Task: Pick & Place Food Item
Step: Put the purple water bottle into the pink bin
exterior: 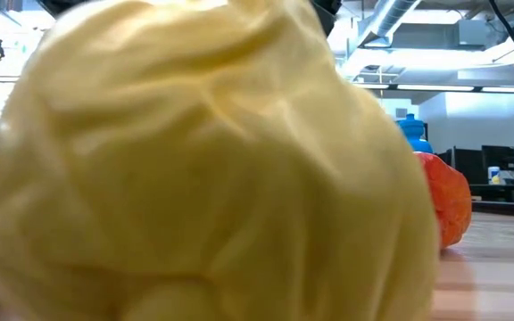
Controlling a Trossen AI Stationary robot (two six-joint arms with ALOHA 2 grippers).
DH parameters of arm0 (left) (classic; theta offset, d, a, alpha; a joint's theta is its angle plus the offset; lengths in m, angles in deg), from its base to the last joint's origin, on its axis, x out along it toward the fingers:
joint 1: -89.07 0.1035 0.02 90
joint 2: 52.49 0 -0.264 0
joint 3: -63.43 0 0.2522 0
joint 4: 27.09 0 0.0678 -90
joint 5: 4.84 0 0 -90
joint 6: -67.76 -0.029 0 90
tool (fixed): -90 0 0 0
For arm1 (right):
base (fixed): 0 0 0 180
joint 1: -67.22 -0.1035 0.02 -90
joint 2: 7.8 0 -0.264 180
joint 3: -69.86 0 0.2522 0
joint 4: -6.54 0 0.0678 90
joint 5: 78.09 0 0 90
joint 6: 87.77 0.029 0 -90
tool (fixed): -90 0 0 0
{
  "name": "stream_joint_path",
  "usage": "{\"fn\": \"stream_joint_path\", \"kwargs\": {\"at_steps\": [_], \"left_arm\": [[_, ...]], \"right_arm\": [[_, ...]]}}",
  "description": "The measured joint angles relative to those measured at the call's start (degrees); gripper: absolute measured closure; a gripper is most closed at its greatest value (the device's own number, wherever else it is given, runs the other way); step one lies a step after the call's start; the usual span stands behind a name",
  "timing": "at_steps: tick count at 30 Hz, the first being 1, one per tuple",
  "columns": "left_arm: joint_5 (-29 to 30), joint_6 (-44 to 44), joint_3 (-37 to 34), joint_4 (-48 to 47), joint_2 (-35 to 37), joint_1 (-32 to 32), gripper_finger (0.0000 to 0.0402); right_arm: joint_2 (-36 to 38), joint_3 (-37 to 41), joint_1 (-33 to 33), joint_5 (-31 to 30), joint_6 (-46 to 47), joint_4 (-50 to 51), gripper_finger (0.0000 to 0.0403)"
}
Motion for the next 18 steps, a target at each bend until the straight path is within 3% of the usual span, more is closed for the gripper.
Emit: {"fn": "stream_joint_path", "kwargs": {"at_steps": [5, 12, 18], "left_arm": [[1.6, 1.25, 1.49, -5.07, 0.33, -2.02, 0.0364], [3.67, 1.34, 1.77, -4.44, -0.78, -3.78, 0.0364], [5.15, 1.38, 1.77, -4.42, -0.65, -3.78, 0.0364]], "right_arm": [[0.0, 0.0, 0.61, -0.23, -1.94, -1.29, 0.0068], [-0.04, -1.7, 2.73, -6.45, -3.47, 0.68, 0.0078], [-0.06, -3.56, 5.24, -3.27, -3.78, 2.3, 0.0099]]}}
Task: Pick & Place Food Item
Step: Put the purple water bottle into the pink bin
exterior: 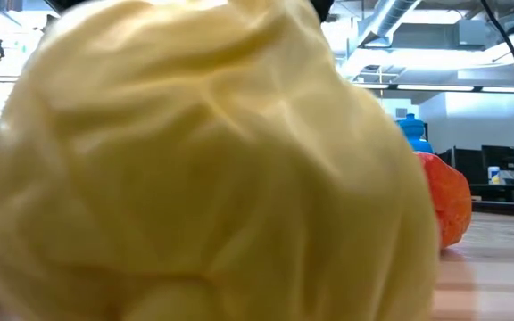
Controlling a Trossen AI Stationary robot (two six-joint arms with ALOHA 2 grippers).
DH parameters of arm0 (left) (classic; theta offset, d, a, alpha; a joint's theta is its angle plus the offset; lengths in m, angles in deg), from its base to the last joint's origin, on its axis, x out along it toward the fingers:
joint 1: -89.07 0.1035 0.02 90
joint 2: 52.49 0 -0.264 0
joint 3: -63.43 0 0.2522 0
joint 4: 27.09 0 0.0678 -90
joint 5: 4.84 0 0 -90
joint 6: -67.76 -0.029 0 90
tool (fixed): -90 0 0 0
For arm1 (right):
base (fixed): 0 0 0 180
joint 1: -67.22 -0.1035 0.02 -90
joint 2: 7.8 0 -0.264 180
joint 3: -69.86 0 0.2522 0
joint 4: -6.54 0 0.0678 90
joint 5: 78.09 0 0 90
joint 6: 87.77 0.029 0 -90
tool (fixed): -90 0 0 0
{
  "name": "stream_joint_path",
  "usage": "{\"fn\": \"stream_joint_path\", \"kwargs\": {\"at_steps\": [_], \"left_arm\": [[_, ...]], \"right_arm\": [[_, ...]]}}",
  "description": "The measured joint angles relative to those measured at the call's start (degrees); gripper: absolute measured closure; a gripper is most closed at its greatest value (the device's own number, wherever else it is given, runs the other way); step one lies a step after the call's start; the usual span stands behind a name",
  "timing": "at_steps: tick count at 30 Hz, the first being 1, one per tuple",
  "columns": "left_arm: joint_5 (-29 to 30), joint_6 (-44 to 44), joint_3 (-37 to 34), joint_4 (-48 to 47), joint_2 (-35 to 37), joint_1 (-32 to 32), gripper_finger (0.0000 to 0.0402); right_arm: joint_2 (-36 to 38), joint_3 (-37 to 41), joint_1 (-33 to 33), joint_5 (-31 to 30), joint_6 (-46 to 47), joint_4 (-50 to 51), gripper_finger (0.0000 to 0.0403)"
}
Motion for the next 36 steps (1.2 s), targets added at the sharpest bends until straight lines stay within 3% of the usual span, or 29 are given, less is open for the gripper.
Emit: {"fn": "stream_joint_path", "kwargs": {"at_steps": [5, 14, 27, 36], "left_arm": [[0.17, -0.22, 0.0, 0.27, 0.0, 0.0, 0.0364], [1.05, -0.68, 0.0, 0.27, 0.0, 0.0, 0.0364], [2.66, -0.63, 0.8, -1.6, -0.02, -0.41, 0.0364], [7.77, 1.02, 11.57, -13.46, -0.53, -5.55, 0.0364]], "right_arm": [[0.02, -2.61, 3.03, 6.49, 1.85, 1.6, 0.008], [0.02, -3.85, 6.24, 8.06, -2.04, 1.53, 0.0006], [0.02, -3.85, 8.39, 8.0, 0.37, 1.15, 0.0011], [0.02, -3.82, 7.85, 8.0, 2.92, 4.96, 0.0015]]}}
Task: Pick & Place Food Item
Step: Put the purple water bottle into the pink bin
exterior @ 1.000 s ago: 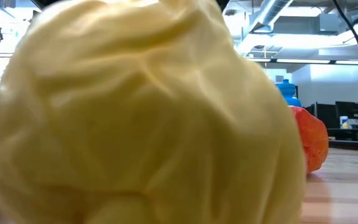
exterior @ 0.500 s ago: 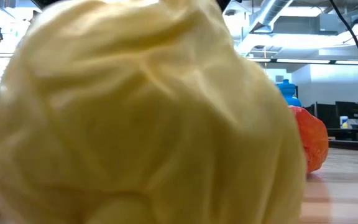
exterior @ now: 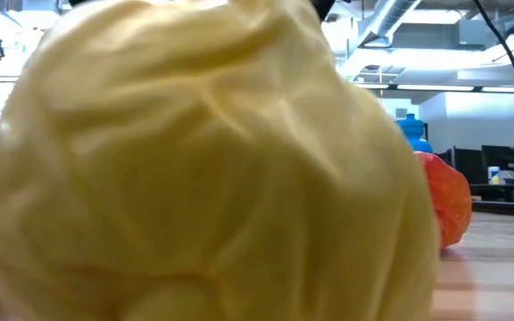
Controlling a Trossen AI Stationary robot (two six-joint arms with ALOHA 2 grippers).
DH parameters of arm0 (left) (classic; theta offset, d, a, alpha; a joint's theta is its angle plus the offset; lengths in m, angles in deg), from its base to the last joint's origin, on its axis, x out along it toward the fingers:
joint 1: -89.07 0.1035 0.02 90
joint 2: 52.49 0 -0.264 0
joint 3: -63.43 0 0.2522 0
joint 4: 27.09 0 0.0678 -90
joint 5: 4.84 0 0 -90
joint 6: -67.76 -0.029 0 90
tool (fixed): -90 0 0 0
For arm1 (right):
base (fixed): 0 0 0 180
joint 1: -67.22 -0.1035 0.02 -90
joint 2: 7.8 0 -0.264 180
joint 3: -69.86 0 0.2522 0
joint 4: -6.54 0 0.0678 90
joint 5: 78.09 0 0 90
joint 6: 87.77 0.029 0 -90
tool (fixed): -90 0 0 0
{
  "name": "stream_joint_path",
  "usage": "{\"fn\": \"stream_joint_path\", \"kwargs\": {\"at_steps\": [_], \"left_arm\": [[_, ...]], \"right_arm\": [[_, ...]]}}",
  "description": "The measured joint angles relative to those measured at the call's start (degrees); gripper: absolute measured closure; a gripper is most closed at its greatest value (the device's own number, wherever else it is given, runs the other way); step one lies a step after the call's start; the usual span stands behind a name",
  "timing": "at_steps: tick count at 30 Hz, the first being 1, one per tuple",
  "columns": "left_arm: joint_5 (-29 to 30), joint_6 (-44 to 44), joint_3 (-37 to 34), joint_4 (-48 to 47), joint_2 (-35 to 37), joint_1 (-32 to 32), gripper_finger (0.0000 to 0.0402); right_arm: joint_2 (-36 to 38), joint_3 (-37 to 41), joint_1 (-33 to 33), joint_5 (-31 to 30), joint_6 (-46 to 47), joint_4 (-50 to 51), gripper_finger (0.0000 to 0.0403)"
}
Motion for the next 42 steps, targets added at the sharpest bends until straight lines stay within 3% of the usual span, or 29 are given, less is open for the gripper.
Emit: {"fn": "stream_joint_path", "kwargs": {"at_steps": [11, 19, 33, 42], "left_arm": [[8.39, 1.11, 15.61, -23.55, -12.24, -3.14, 0.0364], [17.64, -0.3, 24.05, -38.05, -21.7, -5.39, 0.0364], [20.52, -7.25, 26.06, -43.22, -23.01, -8.24, 0.0364], [26.16, -15.48, 26.06, -39.91, -23.01, -8.19, 0.0364]], "right_arm": [[0.0, 0.17, -2.13, 0.08, -1.51, -1.18, 0.0024], [0.04, 8.51, -2.9, 0.12, -1.51, -14.21, 0.0024], [0.04, 26.86, 0.59, 0.17, -1.97, -53.16, 0.0024], [0.04, 31.15, 0.91, 5.97, -0.72, -66.33, 0.0024]]}}
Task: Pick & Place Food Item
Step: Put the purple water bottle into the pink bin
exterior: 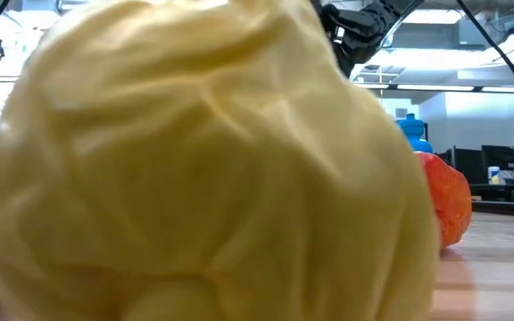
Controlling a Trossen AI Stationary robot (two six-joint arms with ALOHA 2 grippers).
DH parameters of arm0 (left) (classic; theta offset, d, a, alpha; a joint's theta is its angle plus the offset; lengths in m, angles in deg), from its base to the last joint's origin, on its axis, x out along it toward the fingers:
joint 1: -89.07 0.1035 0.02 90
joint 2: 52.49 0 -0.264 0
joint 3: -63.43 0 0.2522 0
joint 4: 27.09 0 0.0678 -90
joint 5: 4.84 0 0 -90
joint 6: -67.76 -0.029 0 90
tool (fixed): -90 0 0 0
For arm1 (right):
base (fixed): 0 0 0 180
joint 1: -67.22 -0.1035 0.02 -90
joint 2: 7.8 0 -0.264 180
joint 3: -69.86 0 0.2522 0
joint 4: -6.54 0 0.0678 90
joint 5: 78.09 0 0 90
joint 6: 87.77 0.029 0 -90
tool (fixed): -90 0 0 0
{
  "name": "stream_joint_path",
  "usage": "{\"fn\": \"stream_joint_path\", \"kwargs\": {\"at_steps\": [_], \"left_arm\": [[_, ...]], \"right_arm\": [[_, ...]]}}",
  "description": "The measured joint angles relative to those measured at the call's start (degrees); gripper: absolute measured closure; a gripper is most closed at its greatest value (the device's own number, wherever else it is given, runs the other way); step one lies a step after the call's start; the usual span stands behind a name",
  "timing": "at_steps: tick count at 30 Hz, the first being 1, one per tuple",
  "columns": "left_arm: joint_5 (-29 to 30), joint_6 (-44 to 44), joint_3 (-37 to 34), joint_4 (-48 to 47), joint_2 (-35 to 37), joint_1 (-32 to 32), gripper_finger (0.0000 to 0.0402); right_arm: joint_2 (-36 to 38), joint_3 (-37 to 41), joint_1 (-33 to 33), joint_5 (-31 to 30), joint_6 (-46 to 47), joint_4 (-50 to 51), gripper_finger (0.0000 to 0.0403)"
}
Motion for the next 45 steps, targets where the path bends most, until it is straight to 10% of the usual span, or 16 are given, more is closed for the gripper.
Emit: {"fn": "stream_joint_path", "kwargs": {"at_steps": [30, 45], "left_arm": [[6.4, -15.69, 0.24, 15.56, 0.0, -0.15, 0.0364], [6.93, -15.79, 0.24, 18.84, 0.23, -0.13, 0.0364]], "right_arm": [[-0.02, 1.09, 2.49, 0.48, 1.33, -2.16, 0.003], [0.0, 1.09, 2.51, 0.08, 1.18, -2.07, 0.025]]}}
